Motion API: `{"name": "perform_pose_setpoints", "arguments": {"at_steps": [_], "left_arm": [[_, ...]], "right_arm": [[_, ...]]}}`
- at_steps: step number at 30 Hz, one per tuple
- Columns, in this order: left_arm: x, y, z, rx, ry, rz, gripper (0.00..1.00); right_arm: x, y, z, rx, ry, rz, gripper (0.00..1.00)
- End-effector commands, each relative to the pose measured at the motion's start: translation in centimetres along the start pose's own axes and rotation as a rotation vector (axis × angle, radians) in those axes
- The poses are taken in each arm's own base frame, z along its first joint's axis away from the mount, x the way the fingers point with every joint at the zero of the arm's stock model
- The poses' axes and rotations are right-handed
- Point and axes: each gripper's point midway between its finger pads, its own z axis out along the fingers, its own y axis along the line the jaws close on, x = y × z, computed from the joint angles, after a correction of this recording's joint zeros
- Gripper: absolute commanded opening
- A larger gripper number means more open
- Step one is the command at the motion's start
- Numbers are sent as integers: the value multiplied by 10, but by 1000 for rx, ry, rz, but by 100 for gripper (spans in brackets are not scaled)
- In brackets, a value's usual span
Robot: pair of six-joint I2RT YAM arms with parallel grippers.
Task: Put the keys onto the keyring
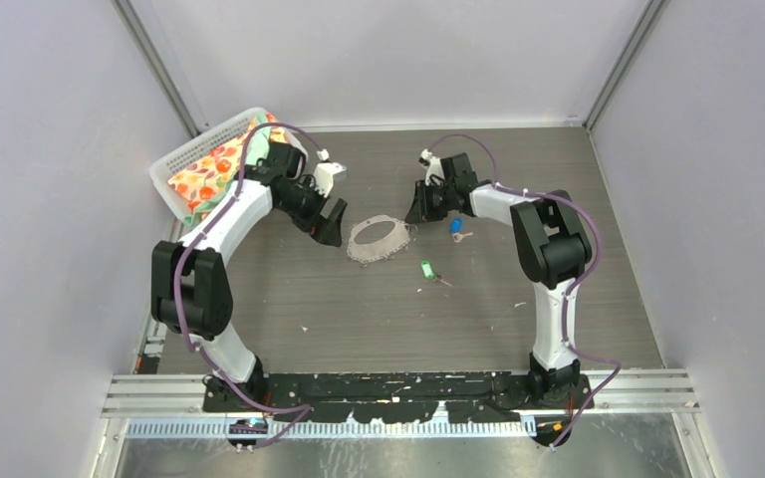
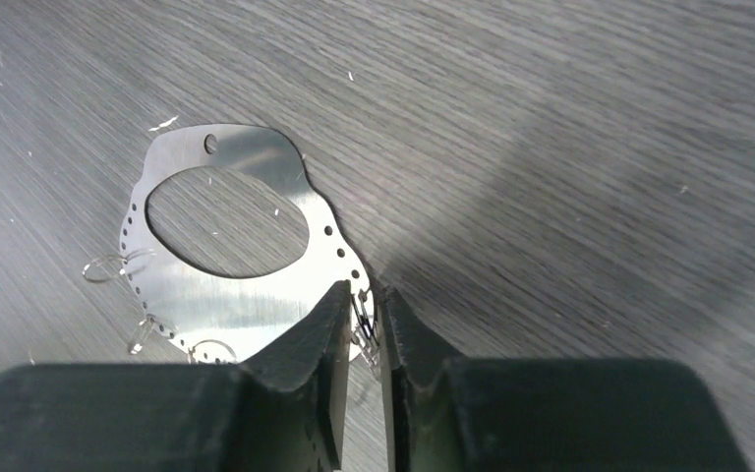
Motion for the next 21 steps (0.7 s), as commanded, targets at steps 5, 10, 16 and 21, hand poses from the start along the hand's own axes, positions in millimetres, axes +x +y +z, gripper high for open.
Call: {"name": "perform_pose_setpoints", "arguments": {"at_steps": [5, 10, 16, 21], "left_arm": [[-16, -3, -20, -48, -47, 74, 86], [-28, -11, -29, -42, -64, 118, 83], [-41, -41, -55, 58, -100, 185, 74], [-40, -79, -79, 159, -203, 366, 64]], "right_arm": [[-1, 13, -5, -17, -5, -22, 1], [-24, 53, -32, -56, -102, -105, 1], [-25, 132, -72, -98, -190, -331, 1], [-8, 183, -103, -147, -220, -479, 1]]}}
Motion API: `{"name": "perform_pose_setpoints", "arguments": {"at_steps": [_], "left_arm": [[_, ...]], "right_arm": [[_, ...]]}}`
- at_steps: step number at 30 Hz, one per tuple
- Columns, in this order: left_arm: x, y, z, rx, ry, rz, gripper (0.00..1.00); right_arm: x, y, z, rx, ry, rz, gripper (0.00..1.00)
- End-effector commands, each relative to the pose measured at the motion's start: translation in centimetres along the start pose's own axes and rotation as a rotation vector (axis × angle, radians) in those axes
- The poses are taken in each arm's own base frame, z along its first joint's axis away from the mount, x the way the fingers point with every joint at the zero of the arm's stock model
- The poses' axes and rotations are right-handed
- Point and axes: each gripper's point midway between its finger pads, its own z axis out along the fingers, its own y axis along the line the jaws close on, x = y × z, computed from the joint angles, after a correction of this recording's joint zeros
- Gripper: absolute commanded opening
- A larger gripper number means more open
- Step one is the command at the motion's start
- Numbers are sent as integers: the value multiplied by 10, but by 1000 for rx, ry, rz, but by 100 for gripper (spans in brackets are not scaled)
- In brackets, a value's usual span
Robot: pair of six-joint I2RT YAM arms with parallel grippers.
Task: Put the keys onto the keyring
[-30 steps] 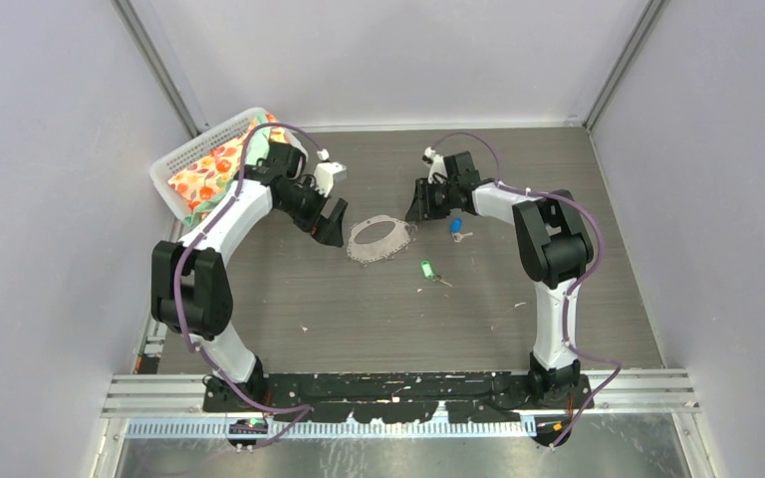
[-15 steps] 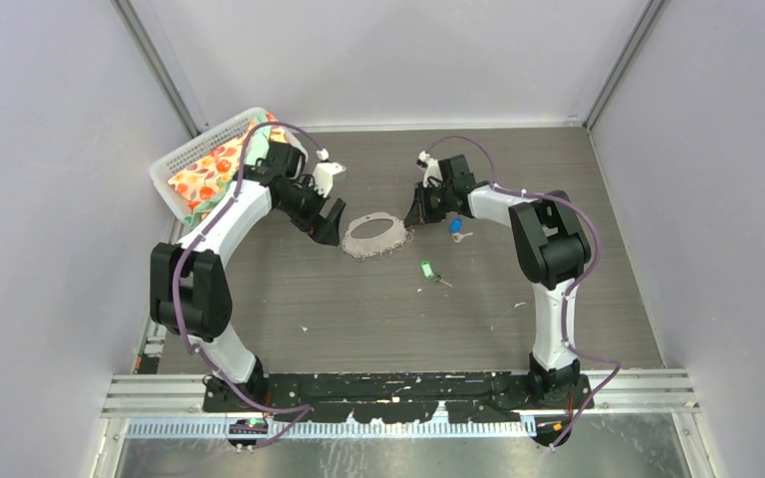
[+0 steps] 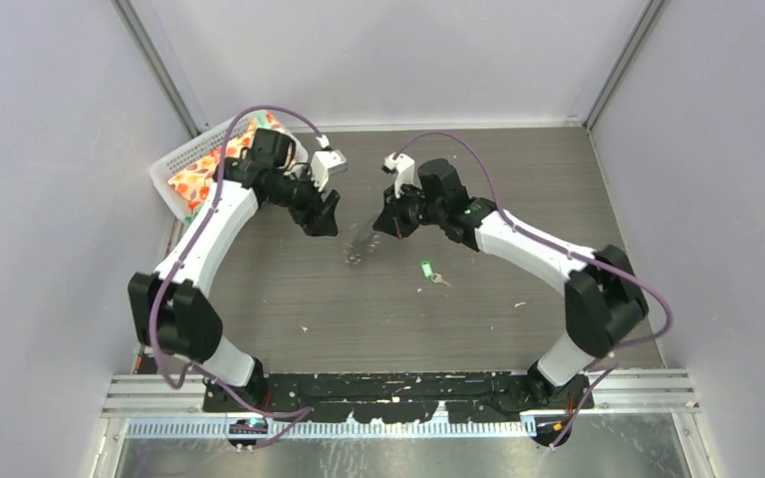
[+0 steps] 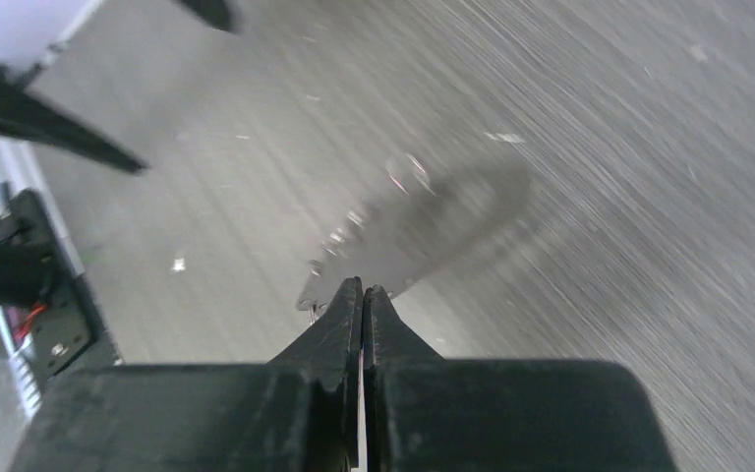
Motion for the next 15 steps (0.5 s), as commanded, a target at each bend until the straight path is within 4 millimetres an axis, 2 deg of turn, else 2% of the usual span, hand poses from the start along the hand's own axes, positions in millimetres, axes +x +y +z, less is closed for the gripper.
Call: {"name": "perform_pose_setpoints", "arguments": {"at_steps": [1, 4, 8, 12, 15], "left_arm": [[-18, -54, -37, 126, -151, 219, 60], [-20, -82, -52, 177, -236, 315, 47], [-21, -110, -71, 195, -337, 431, 42], [-26, -123, -82, 174, -415, 482, 39], [-23, -130, -83, 183, -434, 487, 36]], "right_arm": [[-23, 46, -27, -40, -83, -171, 1], [-28, 75, -42, -83, -108, -221, 1], [-39, 109, -60, -160, -155, -238, 1], [-44, 142, -80, -286, -179, -239, 1], [-45, 164, -94, -383, -186, -230, 1]]}}
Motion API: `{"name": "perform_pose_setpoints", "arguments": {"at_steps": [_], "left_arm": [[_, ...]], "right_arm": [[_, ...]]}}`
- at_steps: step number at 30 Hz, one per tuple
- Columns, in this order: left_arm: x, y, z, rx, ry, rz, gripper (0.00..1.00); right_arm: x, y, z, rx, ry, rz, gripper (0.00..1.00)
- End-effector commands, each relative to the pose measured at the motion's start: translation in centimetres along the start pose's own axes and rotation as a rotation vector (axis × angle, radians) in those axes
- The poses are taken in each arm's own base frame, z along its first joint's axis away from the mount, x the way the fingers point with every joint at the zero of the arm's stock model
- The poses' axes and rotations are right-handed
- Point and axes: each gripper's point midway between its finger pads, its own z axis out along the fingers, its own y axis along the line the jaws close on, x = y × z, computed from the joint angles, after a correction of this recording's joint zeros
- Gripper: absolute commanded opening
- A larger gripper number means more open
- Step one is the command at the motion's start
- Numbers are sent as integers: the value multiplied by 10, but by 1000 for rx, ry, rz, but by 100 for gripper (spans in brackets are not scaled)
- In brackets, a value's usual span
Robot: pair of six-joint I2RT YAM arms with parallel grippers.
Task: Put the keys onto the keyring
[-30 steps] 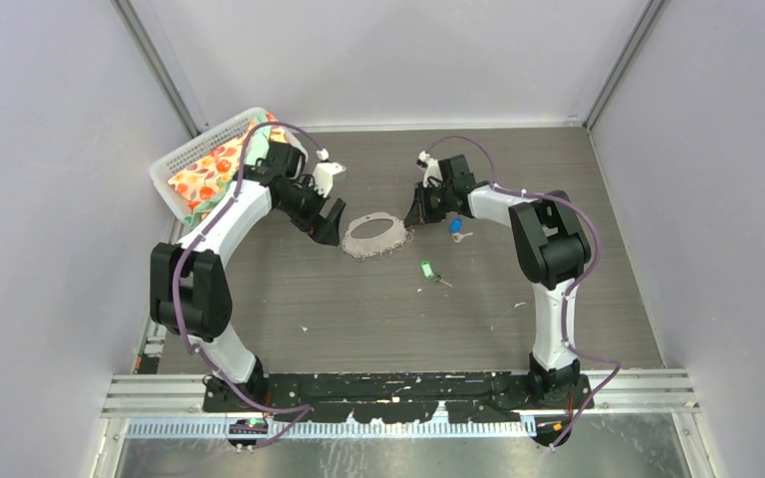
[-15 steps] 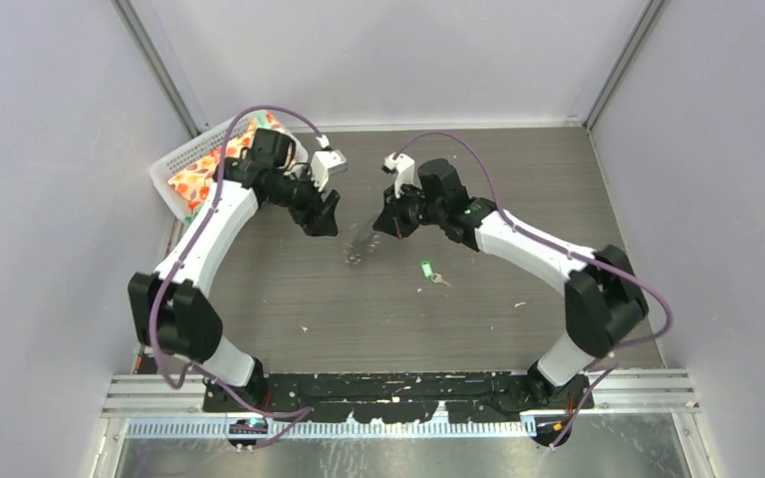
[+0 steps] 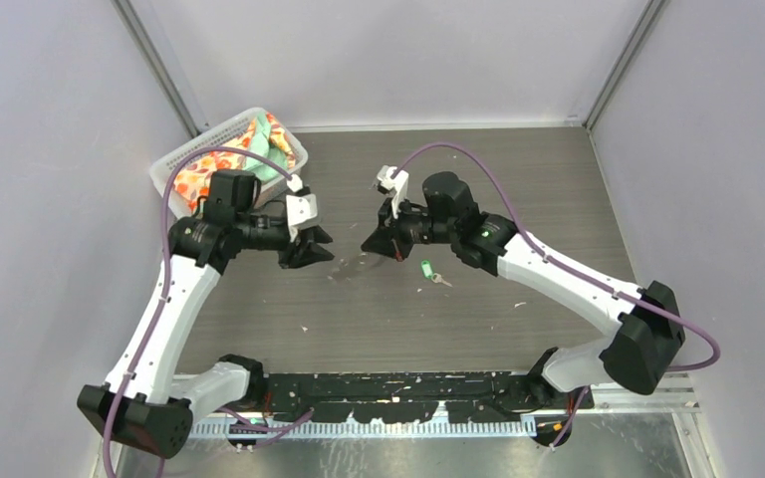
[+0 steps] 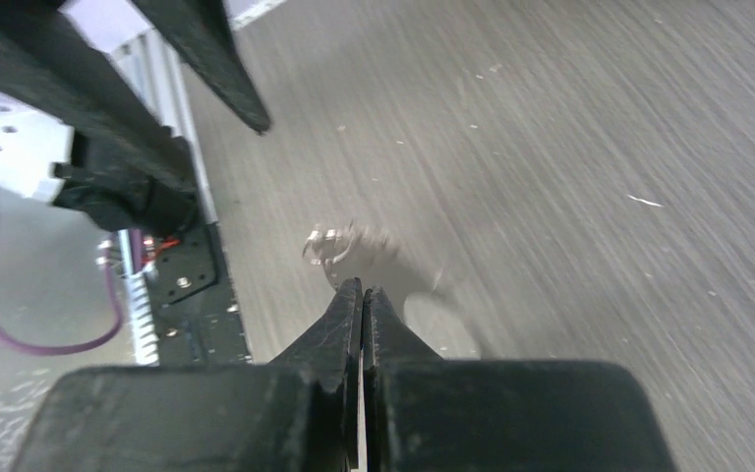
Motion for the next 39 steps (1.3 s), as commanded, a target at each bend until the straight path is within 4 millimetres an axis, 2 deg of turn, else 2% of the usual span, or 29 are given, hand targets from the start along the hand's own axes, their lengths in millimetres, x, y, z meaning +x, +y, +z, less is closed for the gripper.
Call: {"name": "perform_pose_setpoints", "arguments": {"at_steps": [1, 5, 8, 14, 18, 22, 24, 26, 32, 39], "left_arm": [[-15, -11, 1, 36, -89, 59, 36], [-21, -25, 0, 90, -116, 25, 35], [-26, -28, 1, 94, -133, -13, 36], [-36, -40, 3, 139, -184, -125, 54], [-30, -52, 7, 197, -170, -209, 59], [-23, -55, 11, 211, -157, -241, 60], [-22, -52, 12, 197, -155, -241, 57], [-23, -50, 12, 183, -159, -238, 50], [-24, -54, 11, 196, -177, -214, 35], [-33, -55, 9, 194, -212, -208, 31]], "right_arm": [[-36, 45, -21, -166, -108, -14, 1], [-44, 62, -27, -233, -136, 0, 1], [-51, 72, -28, -267, -148, 2, 1], [-55, 80, -26, -267, -141, -20, 1], [-58, 89, -27, -271, -142, -38, 1], [-61, 99, -29, -280, -137, -59, 1], [-62, 101, -29, -281, -138, -63, 1], [-63, 103, -29, -284, -137, -64, 1], [-70, 110, -27, -299, -151, -49, 1], [-79, 116, -28, -311, -194, -25, 1]]}}
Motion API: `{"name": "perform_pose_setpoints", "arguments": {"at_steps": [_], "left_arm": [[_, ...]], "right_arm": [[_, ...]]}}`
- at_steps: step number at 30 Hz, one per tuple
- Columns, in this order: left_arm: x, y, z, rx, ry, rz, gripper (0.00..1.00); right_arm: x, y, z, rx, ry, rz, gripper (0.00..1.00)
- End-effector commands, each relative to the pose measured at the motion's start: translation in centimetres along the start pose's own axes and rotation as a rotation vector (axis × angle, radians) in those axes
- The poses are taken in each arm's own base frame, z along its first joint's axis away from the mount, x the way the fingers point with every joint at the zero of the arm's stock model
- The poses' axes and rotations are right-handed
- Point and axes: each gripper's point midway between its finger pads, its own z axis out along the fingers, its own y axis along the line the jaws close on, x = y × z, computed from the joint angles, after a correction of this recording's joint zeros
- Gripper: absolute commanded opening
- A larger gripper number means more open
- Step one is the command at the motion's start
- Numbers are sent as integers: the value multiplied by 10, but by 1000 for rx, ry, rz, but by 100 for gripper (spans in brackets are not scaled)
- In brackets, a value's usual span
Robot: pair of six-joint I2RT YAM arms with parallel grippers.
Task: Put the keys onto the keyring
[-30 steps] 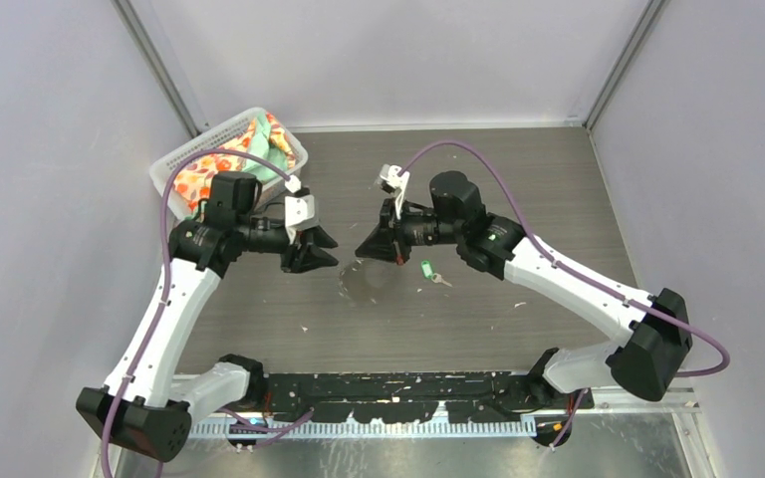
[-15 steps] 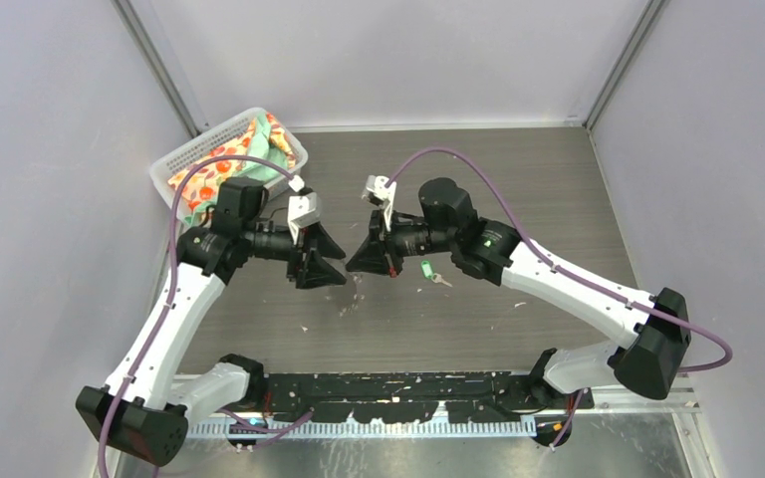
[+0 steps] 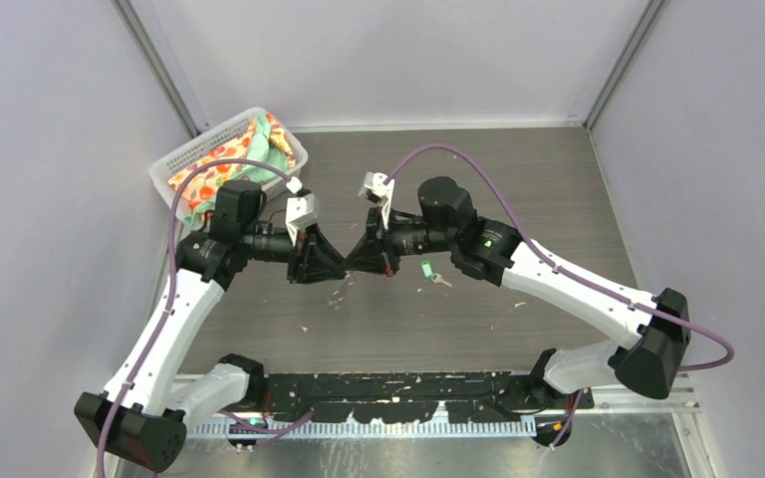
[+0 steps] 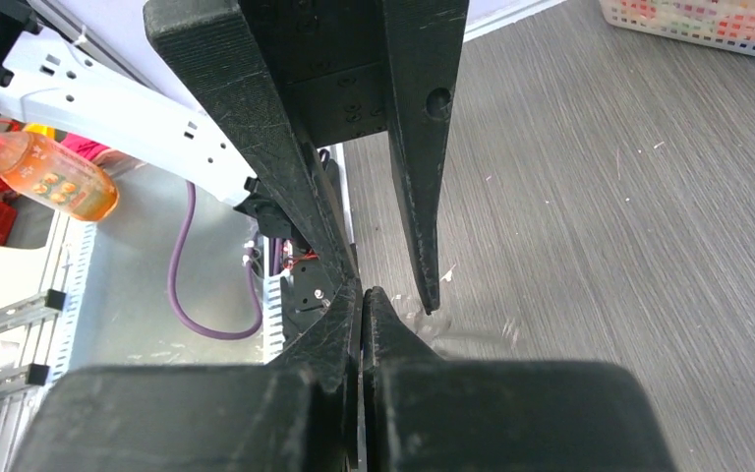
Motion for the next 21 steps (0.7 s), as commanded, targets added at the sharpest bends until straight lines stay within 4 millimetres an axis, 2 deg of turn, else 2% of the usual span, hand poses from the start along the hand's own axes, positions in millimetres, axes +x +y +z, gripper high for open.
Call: {"name": "perform_pose_setpoints", "arguments": {"at_steps": [1, 4, 8, 15, 19, 21], "left_arm": [[-19, -8, 0, 26, -65, 39, 32], [-24, -11, -1, 33, -81, 33, 29], [-27, -15, -2, 31, -90, 36, 12], [-31, -17, -3, 26, -107, 21, 12], [-33, -13, -4, -8, -118, 26, 3], [-34, -12, -5, -22, -125, 31, 2]], "right_arm": [[-44, 20, -4, -36, -135, -45, 1], [-46, 18, -2, -26, -151, -28, 1], [-54, 21, 1, -44, -198, -17, 1], [-48, 18, 11, -39, -187, 14, 1], [-43, 19, 15, -46, -174, 36, 1], [-40, 20, 16, -52, -166, 47, 1]]}}
